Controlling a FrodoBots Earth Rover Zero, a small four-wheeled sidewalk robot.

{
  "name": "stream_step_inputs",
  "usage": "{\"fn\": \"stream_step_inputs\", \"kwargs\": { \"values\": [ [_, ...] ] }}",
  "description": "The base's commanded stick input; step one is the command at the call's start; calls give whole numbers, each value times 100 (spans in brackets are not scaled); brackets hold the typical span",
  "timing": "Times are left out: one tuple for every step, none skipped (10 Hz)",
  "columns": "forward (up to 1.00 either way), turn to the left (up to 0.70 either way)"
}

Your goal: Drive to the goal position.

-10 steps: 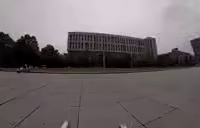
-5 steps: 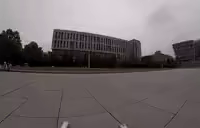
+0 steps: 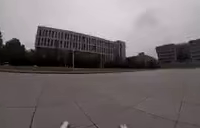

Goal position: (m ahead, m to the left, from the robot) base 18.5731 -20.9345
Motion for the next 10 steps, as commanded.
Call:
{"fn": "stream_step_inputs", "kwargs": {
  "values": [
    [70,-32],
    [70,-32],
    [70,-32],
    [70,-32],
    [70,-32],
    [70,-32],
    [70,-32],
    [70,-32],
    [70,-32],
    [70,-32]
  ]
}}
